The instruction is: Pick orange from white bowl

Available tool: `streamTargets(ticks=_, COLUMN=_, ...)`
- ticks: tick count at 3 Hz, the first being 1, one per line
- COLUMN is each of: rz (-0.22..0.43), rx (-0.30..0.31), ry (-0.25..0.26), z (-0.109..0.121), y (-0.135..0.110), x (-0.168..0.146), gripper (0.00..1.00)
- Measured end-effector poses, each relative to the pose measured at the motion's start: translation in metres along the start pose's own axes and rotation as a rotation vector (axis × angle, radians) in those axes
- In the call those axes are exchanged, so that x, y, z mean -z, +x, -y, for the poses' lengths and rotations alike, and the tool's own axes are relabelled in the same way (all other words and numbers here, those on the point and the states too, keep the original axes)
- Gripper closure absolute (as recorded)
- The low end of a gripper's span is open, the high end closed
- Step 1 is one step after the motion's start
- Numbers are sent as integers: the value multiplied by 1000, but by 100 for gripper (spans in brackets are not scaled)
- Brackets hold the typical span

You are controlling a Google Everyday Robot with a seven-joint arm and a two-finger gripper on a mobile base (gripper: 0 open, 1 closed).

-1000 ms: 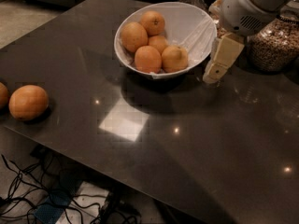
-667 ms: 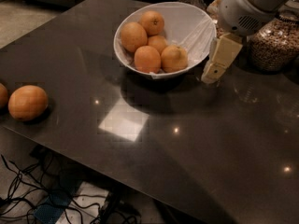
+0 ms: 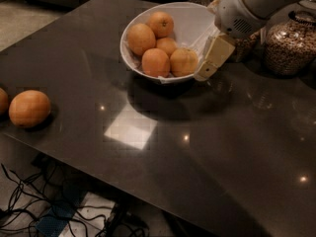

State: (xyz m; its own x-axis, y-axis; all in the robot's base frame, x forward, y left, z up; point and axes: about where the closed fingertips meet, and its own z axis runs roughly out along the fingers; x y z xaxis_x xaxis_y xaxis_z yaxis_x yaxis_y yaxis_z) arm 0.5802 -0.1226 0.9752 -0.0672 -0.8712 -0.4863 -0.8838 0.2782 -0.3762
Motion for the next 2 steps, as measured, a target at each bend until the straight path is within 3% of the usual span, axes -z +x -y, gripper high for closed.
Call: streamTargets(ticks=2, rz=20, rx=-103, ry=-23, z=35, y=-1, x=-38, gripper=0)
